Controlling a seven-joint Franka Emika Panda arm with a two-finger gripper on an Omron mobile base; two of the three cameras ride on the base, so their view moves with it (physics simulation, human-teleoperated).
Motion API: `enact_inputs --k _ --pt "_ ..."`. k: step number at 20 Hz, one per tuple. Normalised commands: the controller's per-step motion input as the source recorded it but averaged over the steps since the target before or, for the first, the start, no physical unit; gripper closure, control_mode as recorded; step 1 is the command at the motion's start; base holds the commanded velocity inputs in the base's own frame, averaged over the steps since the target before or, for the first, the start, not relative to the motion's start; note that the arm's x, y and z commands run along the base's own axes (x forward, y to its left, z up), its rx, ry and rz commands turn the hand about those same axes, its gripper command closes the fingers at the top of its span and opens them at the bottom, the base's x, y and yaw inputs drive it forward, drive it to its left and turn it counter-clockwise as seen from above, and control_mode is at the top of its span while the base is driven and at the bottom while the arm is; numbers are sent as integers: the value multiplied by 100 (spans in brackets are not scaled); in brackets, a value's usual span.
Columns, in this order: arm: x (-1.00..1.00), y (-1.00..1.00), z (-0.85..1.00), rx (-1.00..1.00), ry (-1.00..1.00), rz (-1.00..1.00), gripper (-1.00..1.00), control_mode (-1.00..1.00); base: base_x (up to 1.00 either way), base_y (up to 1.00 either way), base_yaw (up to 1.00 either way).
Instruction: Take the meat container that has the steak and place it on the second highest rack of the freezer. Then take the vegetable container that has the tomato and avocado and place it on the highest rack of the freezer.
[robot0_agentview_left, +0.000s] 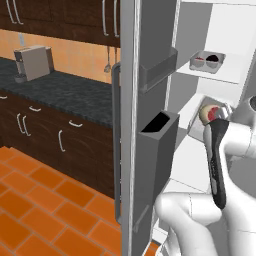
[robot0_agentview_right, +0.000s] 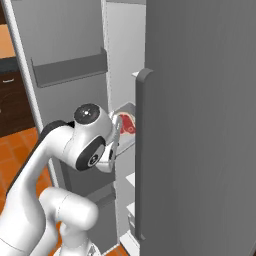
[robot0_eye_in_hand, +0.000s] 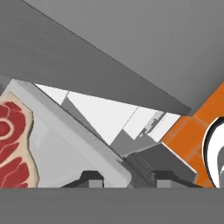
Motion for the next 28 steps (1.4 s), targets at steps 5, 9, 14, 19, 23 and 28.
enact_inputs --k 5,9,14,19,23,28 --pt "-29 10 21 -2 -11 -6 100 -100 0 0 0" --pt "-9 0 9 0 -1 -14 100 -100 0 0 0" --pt "-13 0 54 0 17 -4 100 -100 0 0 0" --pt "-34 0 46 0 9 0 100 -100 0 0 0" --pt "-28 -1 16 -3 16 -3 100 -100 0 0 0" --pt "0 1 23 -16 24 -13 100 -100 0 0 0"
